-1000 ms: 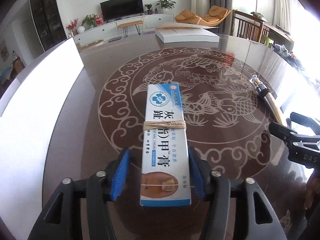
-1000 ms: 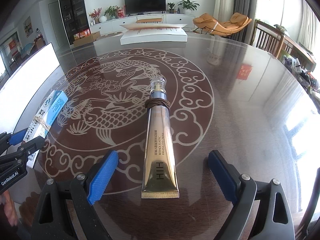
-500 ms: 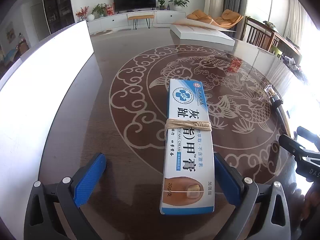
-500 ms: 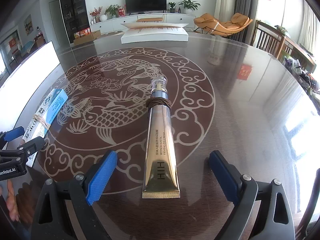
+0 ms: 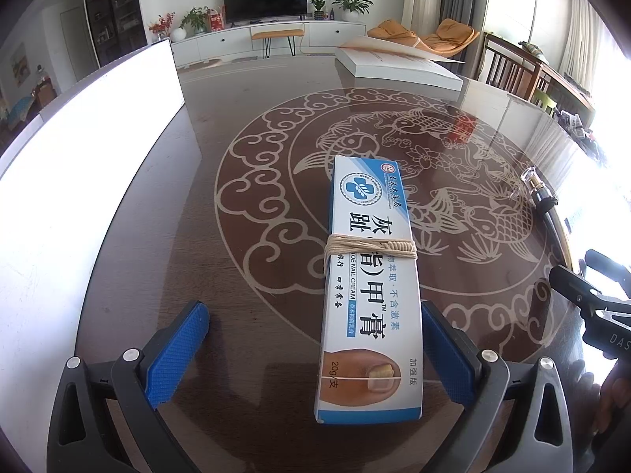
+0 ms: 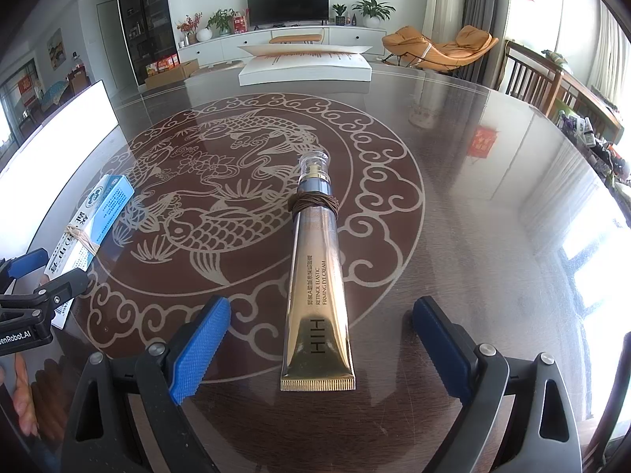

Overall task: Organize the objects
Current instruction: 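Lift the nail cream box and gold tube off the table with both tools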

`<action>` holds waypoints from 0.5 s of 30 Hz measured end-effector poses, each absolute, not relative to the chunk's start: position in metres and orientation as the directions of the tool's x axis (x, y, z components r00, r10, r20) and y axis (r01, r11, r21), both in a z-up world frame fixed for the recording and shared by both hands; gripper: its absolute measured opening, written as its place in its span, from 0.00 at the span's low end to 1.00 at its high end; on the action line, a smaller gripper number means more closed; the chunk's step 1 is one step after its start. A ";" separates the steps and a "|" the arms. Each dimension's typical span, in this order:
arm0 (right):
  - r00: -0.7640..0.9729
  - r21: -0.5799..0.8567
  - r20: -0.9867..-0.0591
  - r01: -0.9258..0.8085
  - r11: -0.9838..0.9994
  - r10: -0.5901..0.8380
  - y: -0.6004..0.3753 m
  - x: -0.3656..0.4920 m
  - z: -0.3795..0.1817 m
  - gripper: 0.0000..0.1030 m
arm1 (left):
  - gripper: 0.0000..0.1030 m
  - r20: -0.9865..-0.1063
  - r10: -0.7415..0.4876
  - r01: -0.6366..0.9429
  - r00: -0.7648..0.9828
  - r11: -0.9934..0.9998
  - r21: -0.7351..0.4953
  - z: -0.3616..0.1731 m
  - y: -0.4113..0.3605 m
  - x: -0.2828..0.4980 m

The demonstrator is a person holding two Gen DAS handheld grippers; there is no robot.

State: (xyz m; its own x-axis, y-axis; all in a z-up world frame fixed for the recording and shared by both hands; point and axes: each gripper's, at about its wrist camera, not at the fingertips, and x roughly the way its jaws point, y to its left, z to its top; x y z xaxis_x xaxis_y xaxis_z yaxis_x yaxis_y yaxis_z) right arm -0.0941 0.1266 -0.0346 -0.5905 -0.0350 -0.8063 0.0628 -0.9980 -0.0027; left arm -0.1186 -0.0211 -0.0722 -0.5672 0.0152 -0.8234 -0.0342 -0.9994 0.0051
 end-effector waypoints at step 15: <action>-0.675 0.329 -0.703 -0.030 -0.944 -0.223 0.194 -0.084 -0.013 0.92 | 1.00 -0.853 0.064 -0.130 -0.518 -0.992 0.005 -0.071 -0.018 -0.125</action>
State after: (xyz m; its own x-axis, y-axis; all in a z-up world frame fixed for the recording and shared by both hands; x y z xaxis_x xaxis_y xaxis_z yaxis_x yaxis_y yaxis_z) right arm -0.0835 0.1944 -0.0134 -0.6751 -0.2234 -0.7031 -0.0302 -0.9439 0.3288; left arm -0.1252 -0.0180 -0.0705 -0.5181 0.0636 -0.8530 -0.1297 -0.9915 0.0048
